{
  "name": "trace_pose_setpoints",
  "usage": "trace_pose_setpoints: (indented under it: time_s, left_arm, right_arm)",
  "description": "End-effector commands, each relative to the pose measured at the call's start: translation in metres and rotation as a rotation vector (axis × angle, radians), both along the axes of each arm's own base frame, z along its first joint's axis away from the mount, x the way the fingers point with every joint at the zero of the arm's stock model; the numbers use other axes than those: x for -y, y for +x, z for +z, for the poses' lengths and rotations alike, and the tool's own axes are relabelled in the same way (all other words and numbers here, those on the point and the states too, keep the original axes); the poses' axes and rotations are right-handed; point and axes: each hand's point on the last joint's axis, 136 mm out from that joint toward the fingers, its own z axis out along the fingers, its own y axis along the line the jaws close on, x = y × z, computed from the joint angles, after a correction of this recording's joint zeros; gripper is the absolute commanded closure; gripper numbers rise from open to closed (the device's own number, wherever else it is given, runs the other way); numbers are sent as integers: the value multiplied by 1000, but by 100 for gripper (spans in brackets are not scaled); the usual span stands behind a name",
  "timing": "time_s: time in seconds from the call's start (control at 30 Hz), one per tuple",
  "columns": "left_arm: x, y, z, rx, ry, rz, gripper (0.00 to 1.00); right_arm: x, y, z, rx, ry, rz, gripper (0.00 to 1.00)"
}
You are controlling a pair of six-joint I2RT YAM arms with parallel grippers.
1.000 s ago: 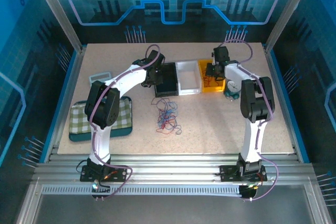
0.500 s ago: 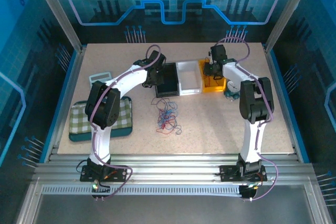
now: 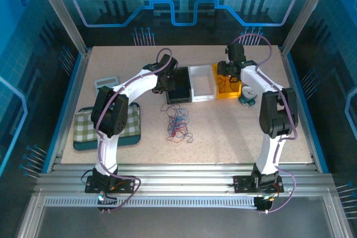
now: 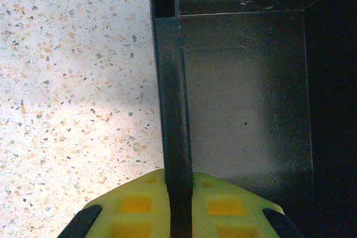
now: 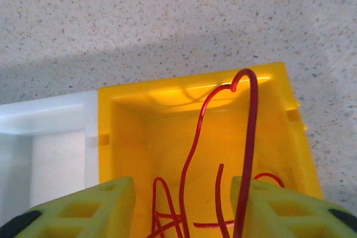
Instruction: Untangle the cables
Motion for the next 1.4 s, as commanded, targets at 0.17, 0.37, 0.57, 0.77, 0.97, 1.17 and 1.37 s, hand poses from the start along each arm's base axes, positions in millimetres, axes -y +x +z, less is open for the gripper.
trace_pose_setpoints:
  time_s: [0.17,0.37,0.57,0.77,0.97,1.17,1.37]
  left_arm:
    - [12,-7,-2,-31,-7,-41,100]
    - [14,-7,-7,-37,-25,-27,100]
    - [16,-5,-1,-24,-39,-24,77]
    - [9,-4,29,39,-27,-17,20]
    - [-19,-35,60,93,5,26,17]
    - [-6,-110,27,-91,-96,-141,19]
    - [45,-175,1,-271,-315,-404,11]
  right_arm:
    - [25,-10,50,136,7,-81,42]
    - [-8,-36,55,184,117,30,46]
    - [-126,-121,44,169,247,501,48]
    - [-198,-224,-8,-25,115,964,50]
    - [-205,-249,-48,-151,68,998,52]
    - [-166,-208,-55,-89,63,713,51]
    - [-145,-193,-49,-65,90,628,52]
